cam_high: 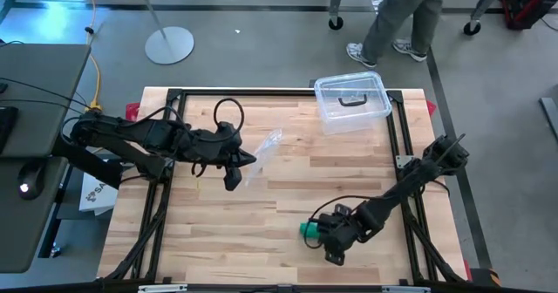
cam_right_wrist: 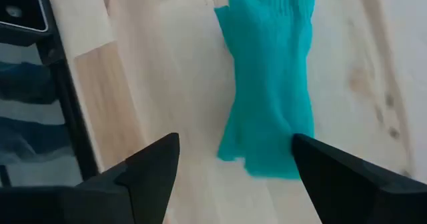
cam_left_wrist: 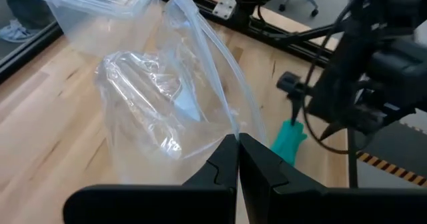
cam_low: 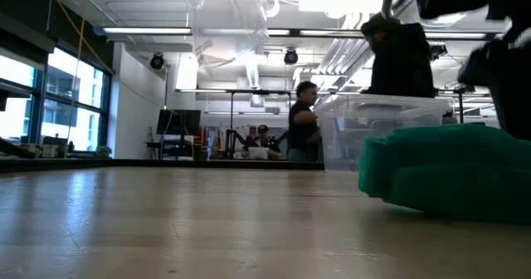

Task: Roll bandage
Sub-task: Put the rolled green bandage into the transparent zip bag

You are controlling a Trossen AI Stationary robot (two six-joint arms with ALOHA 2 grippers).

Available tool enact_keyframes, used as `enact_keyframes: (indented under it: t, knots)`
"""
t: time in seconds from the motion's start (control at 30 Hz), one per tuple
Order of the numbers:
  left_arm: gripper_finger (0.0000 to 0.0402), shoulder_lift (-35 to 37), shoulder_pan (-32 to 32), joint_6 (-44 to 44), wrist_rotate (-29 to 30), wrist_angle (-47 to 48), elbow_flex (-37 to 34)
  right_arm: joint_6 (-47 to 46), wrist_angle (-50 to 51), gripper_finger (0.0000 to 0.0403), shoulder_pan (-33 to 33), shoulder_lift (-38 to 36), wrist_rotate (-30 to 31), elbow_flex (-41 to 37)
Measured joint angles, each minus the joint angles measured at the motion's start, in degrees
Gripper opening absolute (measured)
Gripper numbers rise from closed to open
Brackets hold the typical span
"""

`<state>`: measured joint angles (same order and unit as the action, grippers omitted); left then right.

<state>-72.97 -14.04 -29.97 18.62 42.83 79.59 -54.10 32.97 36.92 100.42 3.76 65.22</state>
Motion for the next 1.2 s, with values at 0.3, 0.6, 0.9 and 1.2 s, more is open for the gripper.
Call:
enact_keyframes:
  t: [0.3, 0.6, 0.9, 1.2]
  knots:
    - [0.0, -0.26, 0.0, -1.43, -0.06, -0.22, 0.0, -1.84, -16.0, 0.0186, -2.56, 0.02, 4.09, -10.58]
    - [0.0, -1.41, 0.0, -1.93, -0.58, -0.07, -0.02, -6.08, -18.44, 0.0037, -6.01, -0.05, 3.52, -11.05]
    - [0.0, -2.29, -0.28, -0.97, -0.04, -0.16, -0.02, -8.61, -6.71, 0.0034, -7.53, -7.38, -1.42, 7.26]
    - [0.0, -5.25, -0.47, 1.49, -0.2, -5.43, -0.02, -4.29, 5.58, 0.0034, -15.37, -9.71, -2.26, 32.25]
